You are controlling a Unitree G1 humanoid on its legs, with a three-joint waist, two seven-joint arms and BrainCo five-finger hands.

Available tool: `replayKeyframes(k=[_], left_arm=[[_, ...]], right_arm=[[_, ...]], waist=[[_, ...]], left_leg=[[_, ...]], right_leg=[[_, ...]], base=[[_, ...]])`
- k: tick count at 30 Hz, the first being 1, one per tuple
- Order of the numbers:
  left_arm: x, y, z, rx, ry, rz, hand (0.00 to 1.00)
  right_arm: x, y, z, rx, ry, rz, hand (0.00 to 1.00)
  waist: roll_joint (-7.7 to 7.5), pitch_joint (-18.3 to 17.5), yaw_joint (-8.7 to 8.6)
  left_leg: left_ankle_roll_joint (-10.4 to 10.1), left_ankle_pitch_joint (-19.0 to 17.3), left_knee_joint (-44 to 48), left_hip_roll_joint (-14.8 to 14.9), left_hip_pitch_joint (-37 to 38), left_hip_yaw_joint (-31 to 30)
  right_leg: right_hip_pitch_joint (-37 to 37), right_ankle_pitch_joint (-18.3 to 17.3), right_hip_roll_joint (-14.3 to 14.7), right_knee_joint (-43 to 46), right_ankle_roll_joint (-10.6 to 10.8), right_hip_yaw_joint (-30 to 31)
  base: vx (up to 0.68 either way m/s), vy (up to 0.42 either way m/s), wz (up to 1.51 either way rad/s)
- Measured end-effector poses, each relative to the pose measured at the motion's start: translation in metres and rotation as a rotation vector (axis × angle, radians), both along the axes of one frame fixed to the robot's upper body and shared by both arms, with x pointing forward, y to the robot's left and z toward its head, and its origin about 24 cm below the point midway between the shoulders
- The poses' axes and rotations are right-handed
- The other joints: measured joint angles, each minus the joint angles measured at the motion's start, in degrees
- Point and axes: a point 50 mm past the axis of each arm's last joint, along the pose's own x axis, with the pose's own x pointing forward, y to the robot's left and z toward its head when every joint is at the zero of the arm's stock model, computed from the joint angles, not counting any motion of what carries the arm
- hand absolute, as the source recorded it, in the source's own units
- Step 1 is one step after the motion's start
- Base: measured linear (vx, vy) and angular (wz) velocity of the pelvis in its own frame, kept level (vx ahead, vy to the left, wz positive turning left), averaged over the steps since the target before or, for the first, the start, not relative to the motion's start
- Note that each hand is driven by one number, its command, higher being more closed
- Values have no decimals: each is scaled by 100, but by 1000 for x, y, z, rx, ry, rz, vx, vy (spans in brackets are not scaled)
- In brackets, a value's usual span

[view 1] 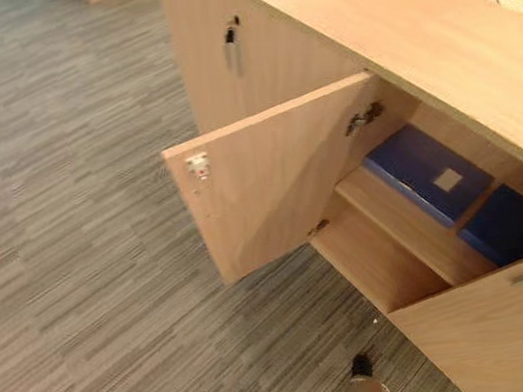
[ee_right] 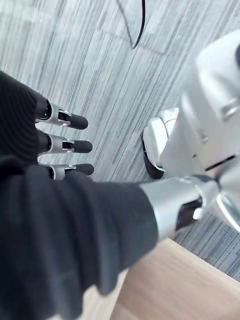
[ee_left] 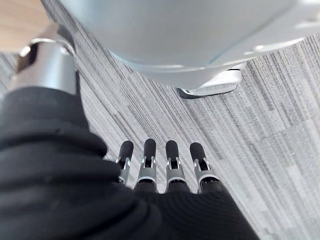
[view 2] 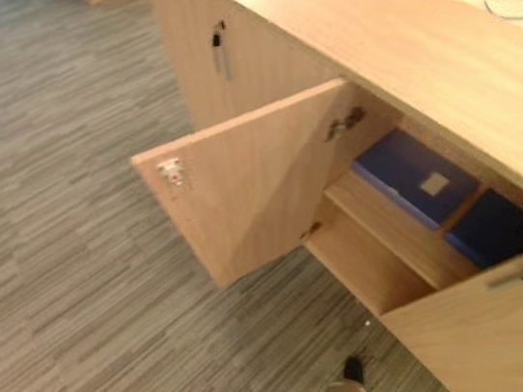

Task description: Walk over to the cabinet, pick up the folder, carry it to the office cabinet, place the folder inside the office cabinet, then close the office cabinet door

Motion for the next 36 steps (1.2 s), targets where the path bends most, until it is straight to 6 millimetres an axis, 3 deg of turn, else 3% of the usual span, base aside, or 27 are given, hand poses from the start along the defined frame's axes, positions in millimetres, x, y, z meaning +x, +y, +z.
replayKeyframes(k=[2, 5, 9, 12, 19, 26, 32, 36], left_arm=[[-9, -1, -2, -4, 21, 9, 0], [-1, 1, 1, 4, -5, 12, 0], [35, -24, 11, -60, -188, 90, 0], [63, -28, 31, -69, -351, 130, 0], [96, -10, 73, 36, -589, 167, 0], [126, 4, 98, 56, -731, 289, 0], [156, 23, 136, 96, -903, 398, 0], [172, 37, 160, 137, -991, 428, 0]], right_arm=[[-1, -2, 1, -7, -4, 6, 0], [-5, -1, 0, 4, 5, 21, 0], [-10, -4, 0, 6, 14, 30, 0], [-11, -4, 0, 8, 15, 37, 0], [-17, -4, -1, -2, 35, 83, 0], [-13, -2, 0, -3, 32, 124, 0], [-15, 1, -1, 21, 26, 130, 0], [-37, 7, -4, 56, 71, 114, 0]], waist=[[5, -68, 2], [44, -159, -43], [239, -267, -109], [238, -308, -142], [225, -466, -190], [196, -459, -250], [55, -358, -343], [-52, -300, -346]], left_leg=[[68, -10, -259, -135, 238, 253], [71, 157, -623, -133, 326, 377], [-46, 679, -1574, 76, 790, 488], [-51, 846, -1861, 128, 891, 502], [-57, 929, -2124, 146, 1172, 664], [-65, 936, -2209, 243, 1289, 857], [-67, 937, -2214, 280, 1398, 1059], [-79, 925, -2233, 373, 1400, 1182]], right_leg=[[36, 286, -72, -267, 1, 16], [-37, 438, 24, -517, 168, 47], [-68, 414, 314, -473, 128, -9], [-61, 396, 378, -445, 96, -36], [46, 397, 438, -529, 96, -5], [38, 422, 582, -603, 66, 117], [12, 429, 643, -607, 59, 202], [-93, 415, 763, -562, 37, 300]], base=[[-72, 92, -51], [-62, -24, -28], [-4, -79, -7], [6, -32, 3], [42, 7, -5], [13, -6, -12], [10, -5, -11], [7, -15, -13]])
